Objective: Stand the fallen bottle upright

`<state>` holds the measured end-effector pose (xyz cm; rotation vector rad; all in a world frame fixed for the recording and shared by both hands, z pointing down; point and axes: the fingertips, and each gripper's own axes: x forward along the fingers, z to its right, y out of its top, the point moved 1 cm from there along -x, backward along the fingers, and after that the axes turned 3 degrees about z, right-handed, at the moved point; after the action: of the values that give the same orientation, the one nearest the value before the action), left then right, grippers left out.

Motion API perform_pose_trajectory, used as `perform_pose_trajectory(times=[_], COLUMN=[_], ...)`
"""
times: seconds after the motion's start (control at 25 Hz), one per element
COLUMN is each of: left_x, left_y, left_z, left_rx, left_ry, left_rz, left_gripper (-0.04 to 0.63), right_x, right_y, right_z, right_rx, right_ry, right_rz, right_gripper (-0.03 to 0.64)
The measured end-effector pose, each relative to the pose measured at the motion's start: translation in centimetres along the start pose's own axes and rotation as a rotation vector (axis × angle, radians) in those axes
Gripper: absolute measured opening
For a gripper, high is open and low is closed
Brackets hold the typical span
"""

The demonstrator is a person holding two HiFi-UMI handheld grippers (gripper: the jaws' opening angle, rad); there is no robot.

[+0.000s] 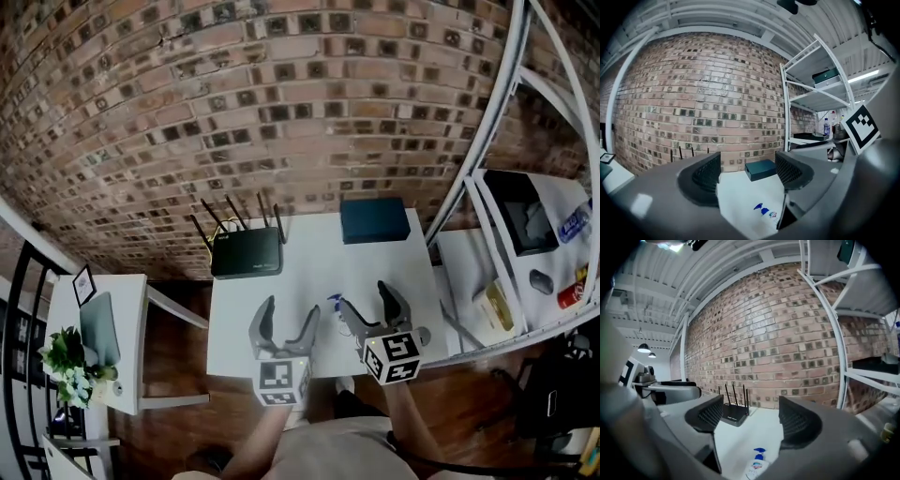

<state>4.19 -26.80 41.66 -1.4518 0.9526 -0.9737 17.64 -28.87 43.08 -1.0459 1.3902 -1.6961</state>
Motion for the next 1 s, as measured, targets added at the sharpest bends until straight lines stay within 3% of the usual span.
perform_pose_trajectory(times=[0.2, 0.48, 0.64, 1.0], left_x=[3.8, 5.1, 6.1, 7.9], left_y=[-3.6, -8.9, -11.2, -14.6], left_z=[0.2, -2.2, -3.8, -5.0], left_rx=[-0.034, -0.075, -0.106, -0.127], left_ry=[0.040, 0.090, 0.081, 0.023], left_rz=[-0.078, -0.225, -0.255, -0.312], left_gripper=[0.377, 0.374, 0.360, 0.356], right_x=[3.1, 6.0, 7.5, 11.2], right_y=[-4.7, -12.1, -16.4, -23.5], right_z=[3.2, 3.5, 2.9, 3.7], right_rx=[0.050, 0.104, 0.080, 0.072], right_ry=[0.080, 0.176, 0.183, 0.138], right_rz=[-0.141, -0.382, -0.545, -0.763], right_gripper=[0.357, 0.357, 0.357, 0.315])
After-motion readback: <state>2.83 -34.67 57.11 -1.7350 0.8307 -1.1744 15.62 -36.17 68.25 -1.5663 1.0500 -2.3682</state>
